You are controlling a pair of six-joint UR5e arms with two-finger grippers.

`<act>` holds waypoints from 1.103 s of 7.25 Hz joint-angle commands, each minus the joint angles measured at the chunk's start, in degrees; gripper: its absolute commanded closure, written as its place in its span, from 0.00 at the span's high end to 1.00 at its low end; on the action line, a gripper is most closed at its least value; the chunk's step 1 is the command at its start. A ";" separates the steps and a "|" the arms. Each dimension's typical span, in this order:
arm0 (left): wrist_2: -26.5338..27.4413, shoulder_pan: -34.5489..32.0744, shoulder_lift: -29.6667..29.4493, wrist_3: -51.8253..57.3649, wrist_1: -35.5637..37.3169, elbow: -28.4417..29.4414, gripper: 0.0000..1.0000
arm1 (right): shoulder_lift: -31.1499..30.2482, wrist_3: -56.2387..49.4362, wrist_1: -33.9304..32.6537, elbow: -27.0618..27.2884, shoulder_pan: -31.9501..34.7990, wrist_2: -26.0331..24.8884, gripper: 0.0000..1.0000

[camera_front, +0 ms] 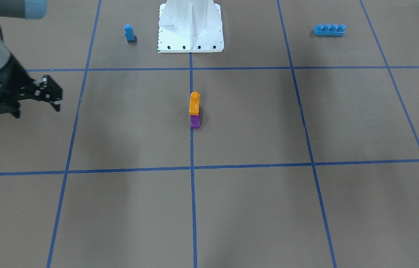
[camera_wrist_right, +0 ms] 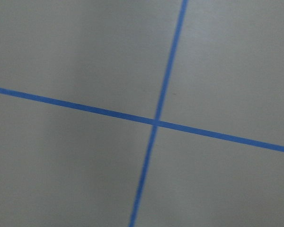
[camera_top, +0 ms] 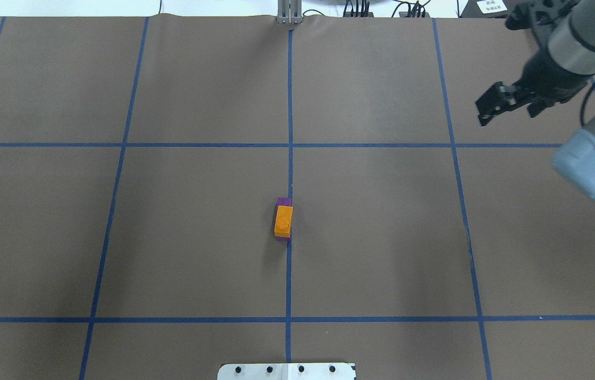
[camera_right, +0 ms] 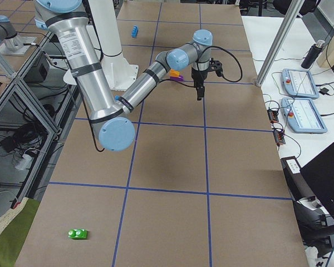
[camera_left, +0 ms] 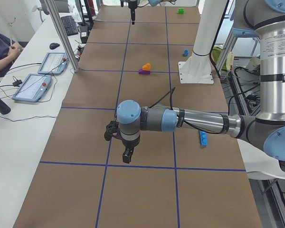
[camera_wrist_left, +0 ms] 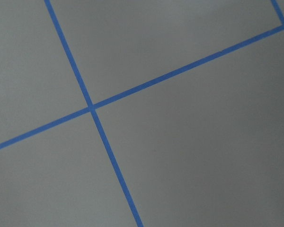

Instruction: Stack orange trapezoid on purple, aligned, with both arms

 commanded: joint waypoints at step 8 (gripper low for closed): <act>1.89 -0.34 1.33 0.02 -0.04 -0.65 1.00 | -27.28 -36.01 3.00 -8.81 27.45 1.15 1.00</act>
